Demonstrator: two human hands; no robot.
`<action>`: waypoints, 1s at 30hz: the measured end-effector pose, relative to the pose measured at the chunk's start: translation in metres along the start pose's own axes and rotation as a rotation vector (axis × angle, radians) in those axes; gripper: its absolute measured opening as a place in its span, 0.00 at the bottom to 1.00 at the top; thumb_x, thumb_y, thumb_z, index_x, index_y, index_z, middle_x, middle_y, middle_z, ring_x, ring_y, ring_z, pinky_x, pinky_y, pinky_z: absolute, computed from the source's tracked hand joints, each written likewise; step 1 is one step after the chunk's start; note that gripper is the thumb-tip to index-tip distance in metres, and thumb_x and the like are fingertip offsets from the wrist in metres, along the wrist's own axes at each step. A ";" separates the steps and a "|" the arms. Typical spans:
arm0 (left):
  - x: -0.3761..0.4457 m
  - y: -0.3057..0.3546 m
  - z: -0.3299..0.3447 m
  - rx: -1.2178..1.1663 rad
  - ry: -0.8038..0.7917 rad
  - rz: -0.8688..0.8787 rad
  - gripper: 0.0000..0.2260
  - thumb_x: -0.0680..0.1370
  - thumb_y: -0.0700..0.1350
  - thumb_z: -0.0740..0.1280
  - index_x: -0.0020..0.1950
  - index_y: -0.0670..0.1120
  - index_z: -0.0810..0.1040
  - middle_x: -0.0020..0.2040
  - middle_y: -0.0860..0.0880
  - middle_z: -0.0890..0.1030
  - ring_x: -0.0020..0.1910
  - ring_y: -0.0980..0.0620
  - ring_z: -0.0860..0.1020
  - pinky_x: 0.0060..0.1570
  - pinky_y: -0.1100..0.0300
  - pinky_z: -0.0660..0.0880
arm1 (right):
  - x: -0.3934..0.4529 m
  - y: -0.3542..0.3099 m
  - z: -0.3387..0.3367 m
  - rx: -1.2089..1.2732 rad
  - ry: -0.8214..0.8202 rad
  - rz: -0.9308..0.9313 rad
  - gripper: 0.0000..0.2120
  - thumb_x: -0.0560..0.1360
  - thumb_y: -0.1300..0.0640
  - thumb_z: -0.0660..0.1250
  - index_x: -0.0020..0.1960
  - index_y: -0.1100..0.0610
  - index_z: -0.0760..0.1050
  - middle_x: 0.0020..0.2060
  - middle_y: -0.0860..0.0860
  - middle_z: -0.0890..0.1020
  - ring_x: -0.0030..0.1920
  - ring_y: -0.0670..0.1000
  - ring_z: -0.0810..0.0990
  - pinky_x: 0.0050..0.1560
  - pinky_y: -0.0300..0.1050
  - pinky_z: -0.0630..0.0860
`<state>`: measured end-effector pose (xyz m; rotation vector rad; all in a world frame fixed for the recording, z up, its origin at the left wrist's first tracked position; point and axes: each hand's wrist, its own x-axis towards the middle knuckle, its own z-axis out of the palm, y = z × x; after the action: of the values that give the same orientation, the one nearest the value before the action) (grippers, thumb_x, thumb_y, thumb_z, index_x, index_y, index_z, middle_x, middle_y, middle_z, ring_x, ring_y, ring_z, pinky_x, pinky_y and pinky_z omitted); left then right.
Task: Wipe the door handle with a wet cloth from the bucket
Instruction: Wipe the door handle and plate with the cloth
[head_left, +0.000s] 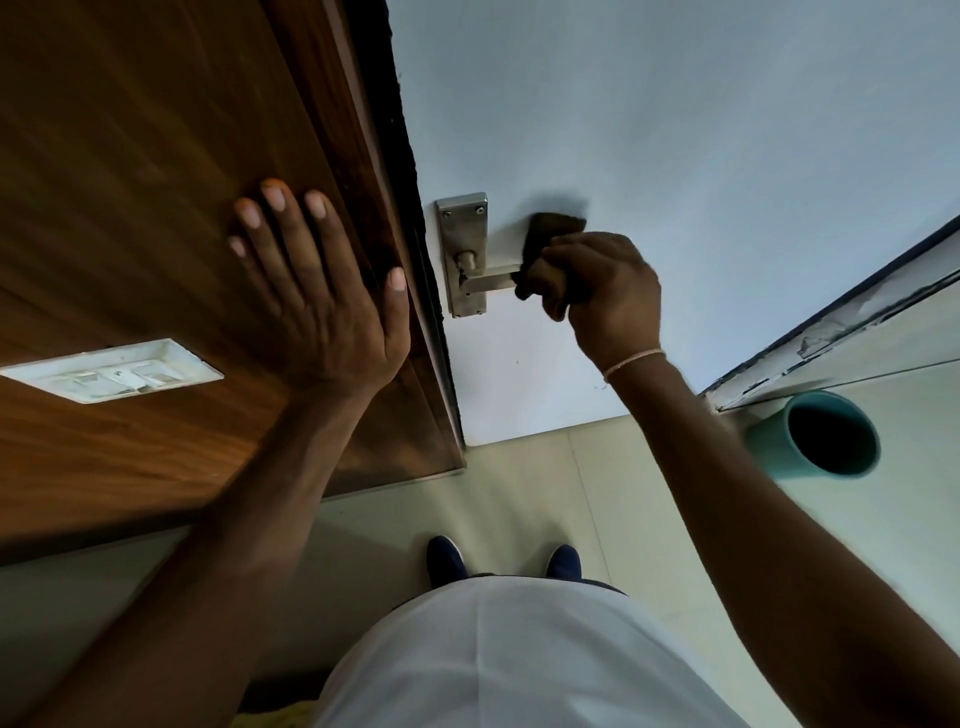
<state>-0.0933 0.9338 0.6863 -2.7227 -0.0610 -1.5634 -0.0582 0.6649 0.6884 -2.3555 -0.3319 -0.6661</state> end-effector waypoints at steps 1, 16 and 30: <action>-0.001 0.000 0.000 0.000 -0.001 0.001 0.35 0.82 0.54 0.63 0.81 0.31 0.61 0.77 0.25 0.67 0.78 0.24 0.61 0.83 0.35 0.51 | -0.001 -0.005 0.005 -0.070 -0.007 -0.055 0.14 0.69 0.58 0.76 0.54 0.53 0.89 0.54 0.50 0.90 0.59 0.58 0.85 0.52 0.47 0.82; 0.000 0.005 -0.002 -0.034 -0.022 -0.045 0.35 0.83 0.53 0.64 0.81 0.31 0.60 0.76 0.23 0.67 0.77 0.22 0.63 0.78 0.26 0.59 | -0.011 0.028 -0.003 -0.219 -0.073 0.027 0.17 0.76 0.63 0.69 0.61 0.51 0.86 0.56 0.50 0.88 0.57 0.60 0.84 0.54 0.51 0.82; 0.000 0.004 -0.003 -0.013 -0.003 -0.061 0.34 0.83 0.52 0.63 0.81 0.32 0.61 0.77 0.25 0.68 0.79 0.26 0.62 0.82 0.33 0.55 | -0.004 -0.057 0.053 -0.153 -0.091 -0.354 0.16 0.82 0.65 0.66 0.67 0.58 0.84 0.64 0.58 0.85 0.69 0.64 0.81 0.68 0.59 0.78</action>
<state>-0.0952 0.9296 0.6879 -2.7587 -0.1359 -1.5793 -0.0639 0.7420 0.6820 -2.5016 -0.7756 -0.7712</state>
